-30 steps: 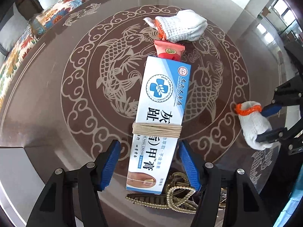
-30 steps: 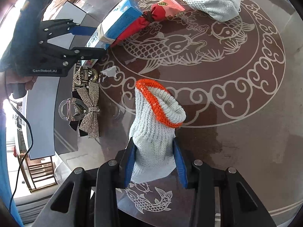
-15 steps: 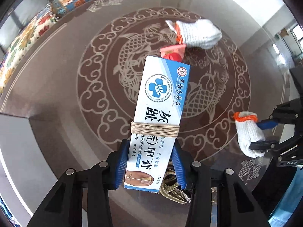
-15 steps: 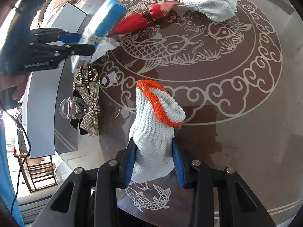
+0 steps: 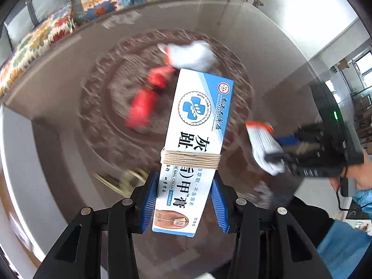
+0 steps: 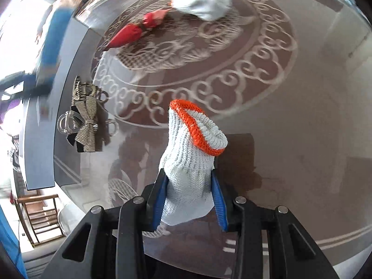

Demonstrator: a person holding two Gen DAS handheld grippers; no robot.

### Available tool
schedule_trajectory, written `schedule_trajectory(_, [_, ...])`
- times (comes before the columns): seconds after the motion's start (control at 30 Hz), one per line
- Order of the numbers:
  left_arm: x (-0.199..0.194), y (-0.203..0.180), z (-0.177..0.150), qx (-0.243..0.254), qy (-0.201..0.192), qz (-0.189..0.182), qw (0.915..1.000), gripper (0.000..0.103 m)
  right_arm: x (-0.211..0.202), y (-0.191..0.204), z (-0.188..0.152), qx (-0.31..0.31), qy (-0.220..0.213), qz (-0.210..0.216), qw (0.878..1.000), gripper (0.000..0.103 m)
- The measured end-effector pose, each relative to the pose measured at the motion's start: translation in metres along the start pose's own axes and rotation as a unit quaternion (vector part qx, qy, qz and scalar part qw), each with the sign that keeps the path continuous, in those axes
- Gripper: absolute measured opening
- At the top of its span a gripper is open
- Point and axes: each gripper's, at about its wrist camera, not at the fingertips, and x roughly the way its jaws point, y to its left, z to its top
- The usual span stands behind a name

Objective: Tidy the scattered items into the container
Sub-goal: 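Lift the ointment box and glove and carry them toward the tray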

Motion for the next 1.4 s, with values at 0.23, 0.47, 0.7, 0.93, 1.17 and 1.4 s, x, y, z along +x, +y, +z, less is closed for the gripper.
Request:
schedule_trajectory(0.23, [0.044,-0.064,-0.044,-0.081,0.006,-0.036,0.996,0.045,-0.014,-0.031,-0.026,0.021,-0.01,0.014,1.0,0.037])
schedule_trajectory(0.47, [0.084,-0.078,-0.063,-0.177,0.012,-0.01,0.9841,0.044,-0.025,-0.035,-0.038,0.007,-0.034,-0.008,0.999,0.037])
schedule_trajectory(0.7, [0.091,-0.102,-0.066,-0.17,0.013,0.039,0.9847,0.046,-0.021,-0.02,-0.051,-0.027,-0.061,-0.059,0.996,0.038])
schedule_trajectory(0.93, [0.096,-0.121,-0.067,-0.164,0.013,0.068,0.984,0.08,-0.019,-0.024,-0.05,-0.009,-0.057,-0.065,0.996,0.045])
schedule_trajectory(1.17, [0.095,-0.13,-0.069,-0.179,0.008,0.096,0.9791,0.087,-0.013,-0.03,-0.051,0.006,-0.039,-0.064,0.997,0.053])
schedule_trajectory(1.4, [0.09,-0.127,-0.075,-0.218,0.003,0.127,0.9677,0.088,-0.012,-0.031,-0.053,0.011,-0.037,-0.067,0.997,0.055])
